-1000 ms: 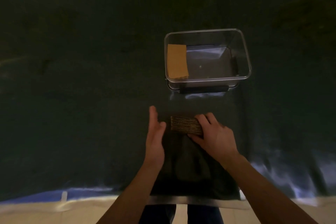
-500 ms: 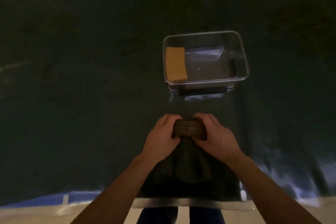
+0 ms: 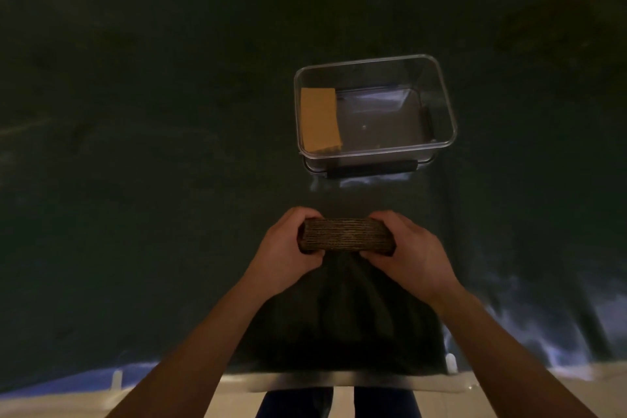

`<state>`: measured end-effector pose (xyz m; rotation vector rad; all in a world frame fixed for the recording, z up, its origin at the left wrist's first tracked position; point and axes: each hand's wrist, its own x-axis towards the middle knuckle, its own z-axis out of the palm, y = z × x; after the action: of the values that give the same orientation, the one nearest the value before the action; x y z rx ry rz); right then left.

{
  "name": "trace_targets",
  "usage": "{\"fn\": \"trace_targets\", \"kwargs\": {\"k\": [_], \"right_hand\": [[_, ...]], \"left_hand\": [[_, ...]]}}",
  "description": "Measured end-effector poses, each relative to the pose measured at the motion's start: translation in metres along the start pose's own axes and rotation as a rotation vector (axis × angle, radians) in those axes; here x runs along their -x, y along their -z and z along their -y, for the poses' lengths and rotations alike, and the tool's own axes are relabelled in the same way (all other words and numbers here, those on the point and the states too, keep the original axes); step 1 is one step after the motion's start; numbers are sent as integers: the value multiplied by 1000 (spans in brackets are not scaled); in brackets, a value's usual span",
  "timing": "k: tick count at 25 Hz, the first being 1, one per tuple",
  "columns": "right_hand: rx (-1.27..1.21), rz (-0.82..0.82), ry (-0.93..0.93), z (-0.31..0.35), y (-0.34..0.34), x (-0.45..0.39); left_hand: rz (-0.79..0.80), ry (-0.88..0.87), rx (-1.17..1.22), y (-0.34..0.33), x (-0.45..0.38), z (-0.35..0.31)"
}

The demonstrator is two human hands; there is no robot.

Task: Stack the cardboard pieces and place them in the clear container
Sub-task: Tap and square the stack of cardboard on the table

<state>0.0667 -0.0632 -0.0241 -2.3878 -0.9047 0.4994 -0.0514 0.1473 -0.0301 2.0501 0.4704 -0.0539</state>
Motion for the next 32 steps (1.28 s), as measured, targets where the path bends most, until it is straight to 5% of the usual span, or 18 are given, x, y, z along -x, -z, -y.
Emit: {"fn": "trace_targets", "kwargs": {"k": [7, 12, 17, 22, 32], "right_hand": [[-97, 87, -110, 6, -15, -1], [-59, -11, -42, 7, -10, 2], [0, 104, -62, 8, -15, 5], [54, -8, 45, 8, -11, 7], [139, 86, 14, 3, -23, 5]], "left_hand": [[13, 95, -21, -12, 0, 2], [-30, 94, 36, -6, 5, 6], [0, 85, -49, -11, 7, 8], [-64, 2, -19, -6, 10, 10], [-14, 43, -119, -19, 8, 25]]}}
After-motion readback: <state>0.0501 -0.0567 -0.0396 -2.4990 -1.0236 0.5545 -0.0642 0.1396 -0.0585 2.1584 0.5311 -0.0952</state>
